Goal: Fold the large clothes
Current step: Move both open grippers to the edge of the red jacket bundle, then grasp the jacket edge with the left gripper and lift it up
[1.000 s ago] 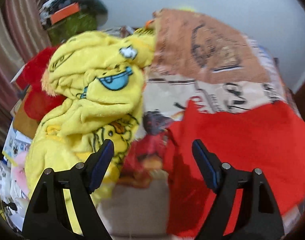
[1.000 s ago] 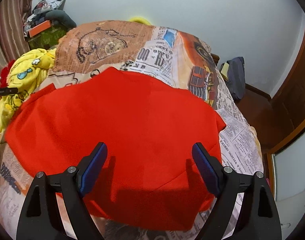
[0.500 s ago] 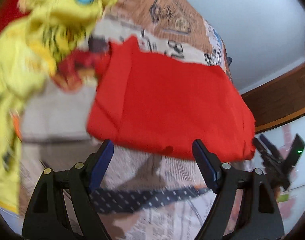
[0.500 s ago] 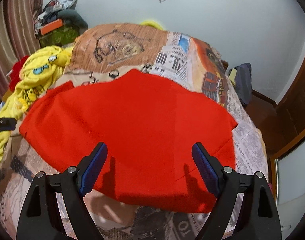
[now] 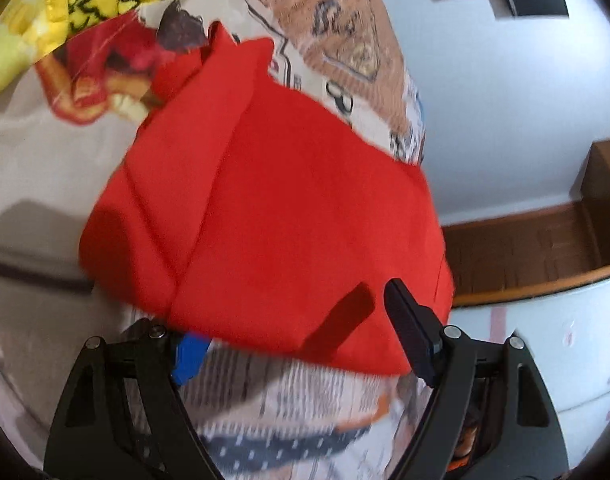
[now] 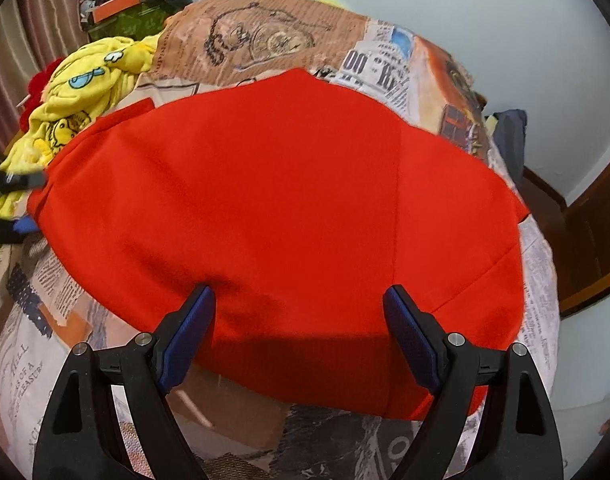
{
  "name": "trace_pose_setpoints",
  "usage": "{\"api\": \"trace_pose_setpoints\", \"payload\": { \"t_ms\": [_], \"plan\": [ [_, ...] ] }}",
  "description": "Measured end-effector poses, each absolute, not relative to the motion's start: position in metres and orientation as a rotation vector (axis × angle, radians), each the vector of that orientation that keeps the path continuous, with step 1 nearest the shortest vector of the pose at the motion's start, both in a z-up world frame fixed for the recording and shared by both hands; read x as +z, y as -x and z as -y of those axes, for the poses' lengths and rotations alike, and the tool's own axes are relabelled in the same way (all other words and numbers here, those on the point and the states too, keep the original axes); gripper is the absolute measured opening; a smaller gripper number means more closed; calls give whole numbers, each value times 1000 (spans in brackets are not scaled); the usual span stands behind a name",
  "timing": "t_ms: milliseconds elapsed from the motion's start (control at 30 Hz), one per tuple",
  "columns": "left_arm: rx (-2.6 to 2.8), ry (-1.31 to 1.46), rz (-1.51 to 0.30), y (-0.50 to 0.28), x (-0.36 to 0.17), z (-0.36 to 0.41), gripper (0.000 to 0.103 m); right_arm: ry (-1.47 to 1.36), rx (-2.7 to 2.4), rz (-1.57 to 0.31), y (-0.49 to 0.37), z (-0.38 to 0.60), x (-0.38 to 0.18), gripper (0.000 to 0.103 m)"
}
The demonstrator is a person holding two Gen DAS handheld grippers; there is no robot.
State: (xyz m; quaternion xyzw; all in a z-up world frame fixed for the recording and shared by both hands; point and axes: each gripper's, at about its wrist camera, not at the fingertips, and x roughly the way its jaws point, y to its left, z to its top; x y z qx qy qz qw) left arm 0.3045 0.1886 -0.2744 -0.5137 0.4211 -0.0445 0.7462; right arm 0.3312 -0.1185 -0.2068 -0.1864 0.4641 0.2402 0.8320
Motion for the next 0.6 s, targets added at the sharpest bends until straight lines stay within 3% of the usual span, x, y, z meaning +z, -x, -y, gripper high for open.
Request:
{"api": "trace_pose_setpoints", "payload": {
  "t_ms": [200, 300, 367, 600],
  "plan": [
    [-45, 1140, -825, -332, -284, -207, 74, 442, 506, -1003, -327, 110, -215, 90],
    [26, 1147, -826, -344, -296, -217, 59, 451, 508, -1004, -326, 110, -215, 90],
    [78, 1145, -845, -352, -302, -220, 43, 445, 511, -1010, -326, 110, -215, 91],
    [176, 1051, -849, -365, -299, -225, 13, 428, 534, -971, -326, 105, -186, 90]
  ]
}}
